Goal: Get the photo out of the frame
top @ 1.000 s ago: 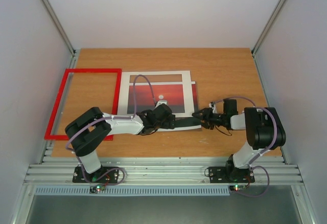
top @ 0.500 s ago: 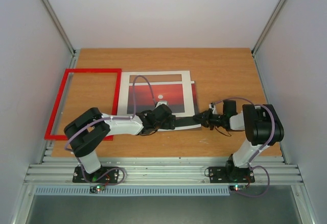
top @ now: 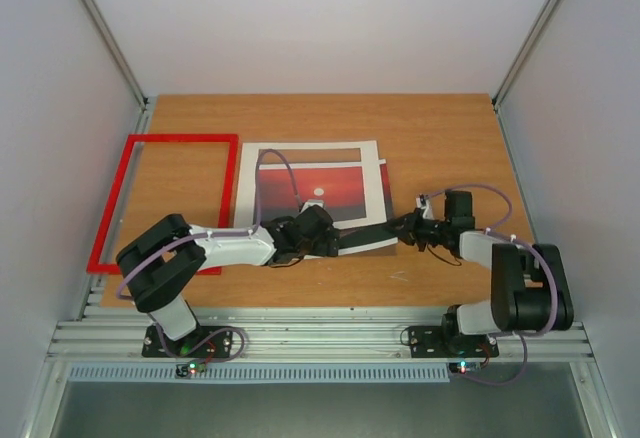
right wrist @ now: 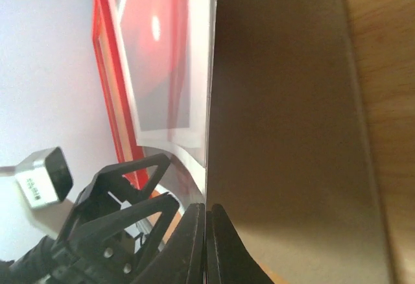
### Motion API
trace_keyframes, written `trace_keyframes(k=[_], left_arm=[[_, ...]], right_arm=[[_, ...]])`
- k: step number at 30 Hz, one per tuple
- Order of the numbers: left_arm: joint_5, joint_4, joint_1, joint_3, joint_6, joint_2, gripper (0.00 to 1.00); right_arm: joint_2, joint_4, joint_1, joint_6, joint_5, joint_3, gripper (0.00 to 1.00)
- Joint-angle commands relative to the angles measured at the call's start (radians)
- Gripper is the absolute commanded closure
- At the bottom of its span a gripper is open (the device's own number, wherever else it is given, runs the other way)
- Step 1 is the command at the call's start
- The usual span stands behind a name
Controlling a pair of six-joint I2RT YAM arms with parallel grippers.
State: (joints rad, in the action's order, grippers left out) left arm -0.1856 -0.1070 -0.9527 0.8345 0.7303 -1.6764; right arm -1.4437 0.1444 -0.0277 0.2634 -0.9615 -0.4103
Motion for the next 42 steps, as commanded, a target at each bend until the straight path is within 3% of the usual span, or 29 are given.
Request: trace_keyframes(k=[1,8,20,28,33,42], left_arm=[[-0.007,-0.029,0.006,-0.014,0.010,0.047,0.01],[-0.025,-0.047,0.014,-0.012,0.009,0.061,0.01],[-0.083,-0.080,0.019,0.068,-0.009,0.027,0.01],[-0.092,-0.100,0.022,0.074,-0.010,0.030,0.01],[-0.097,-0.115,0.022,0.055,-0.015,0.092,0.01],[-0.140,-0.180,0.053,-0.014,-0.032,0.354,0.01]], right_arm=[[0.122,-0.243,-0.012,-0.099,0.022,-0.064,0.99],[0.240,-0.461,-0.014,-0.171,0.046,-0.139,0.98],[0.311,-0.610,-0.014,-0.197,0.039,-0.192,0.98],[0.436,-0.893,-0.014,-0.301,0.121,-0.340,0.99],[0.480,-1.045,-0.014,-0.324,0.189,-0.470,0.99],[0.498,-1.305,-0.014,-0.388,0.338,-0.798,0.99]])
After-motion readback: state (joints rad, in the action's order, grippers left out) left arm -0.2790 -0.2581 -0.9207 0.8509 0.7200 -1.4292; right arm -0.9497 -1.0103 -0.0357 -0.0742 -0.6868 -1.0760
